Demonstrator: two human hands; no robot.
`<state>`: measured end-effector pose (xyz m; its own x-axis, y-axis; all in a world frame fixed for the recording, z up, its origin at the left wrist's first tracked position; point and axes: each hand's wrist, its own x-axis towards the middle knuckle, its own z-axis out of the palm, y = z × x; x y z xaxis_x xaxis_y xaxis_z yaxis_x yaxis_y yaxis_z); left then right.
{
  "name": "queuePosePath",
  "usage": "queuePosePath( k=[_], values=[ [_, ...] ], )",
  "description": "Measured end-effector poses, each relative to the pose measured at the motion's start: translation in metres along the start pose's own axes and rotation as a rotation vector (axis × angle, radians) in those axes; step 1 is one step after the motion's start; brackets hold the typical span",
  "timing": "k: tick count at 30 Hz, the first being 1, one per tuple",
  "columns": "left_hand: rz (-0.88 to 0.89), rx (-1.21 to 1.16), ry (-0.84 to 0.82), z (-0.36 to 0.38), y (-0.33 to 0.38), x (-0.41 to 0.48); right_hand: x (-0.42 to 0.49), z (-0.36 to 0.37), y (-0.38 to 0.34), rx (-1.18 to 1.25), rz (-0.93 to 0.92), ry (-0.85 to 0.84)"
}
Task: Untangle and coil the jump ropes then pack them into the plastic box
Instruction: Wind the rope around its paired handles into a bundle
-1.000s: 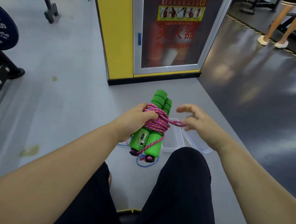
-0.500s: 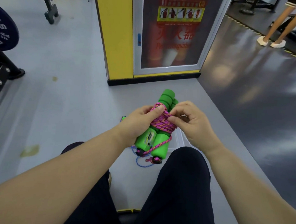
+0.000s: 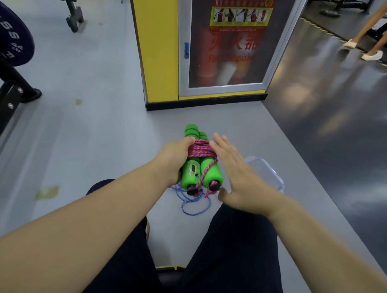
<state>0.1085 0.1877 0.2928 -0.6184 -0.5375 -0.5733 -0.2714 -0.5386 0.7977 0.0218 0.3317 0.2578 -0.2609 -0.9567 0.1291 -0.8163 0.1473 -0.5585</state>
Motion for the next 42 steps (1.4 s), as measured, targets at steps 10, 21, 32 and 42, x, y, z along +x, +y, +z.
queuePosePath(
  k=[10, 21, 32, 42],
  values=[
    [-0.151, 0.094, -0.296, 0.004, 0.011, -0.018, 0.018, -0.003, 0.002, 0.207, -0.008, 0.398],
    [0.51, 0.417, -0.301, -0.042, -0.017, 0.024, 0.052, 0.049, -0.005, 0.772, 0.407, 0.253],
    [0.183, 0.279, -0.077, -0.044, -0.049, 0.061, 0.054, 0.081, 0.007, 0.966, 0.621, 0.172],
    [-0.003, 0.204, -0.054, -0.063, -0.076, 0.115, 0.084, 0.107, 0.041, 1.012, 0.844, 0.046]
  ],
)
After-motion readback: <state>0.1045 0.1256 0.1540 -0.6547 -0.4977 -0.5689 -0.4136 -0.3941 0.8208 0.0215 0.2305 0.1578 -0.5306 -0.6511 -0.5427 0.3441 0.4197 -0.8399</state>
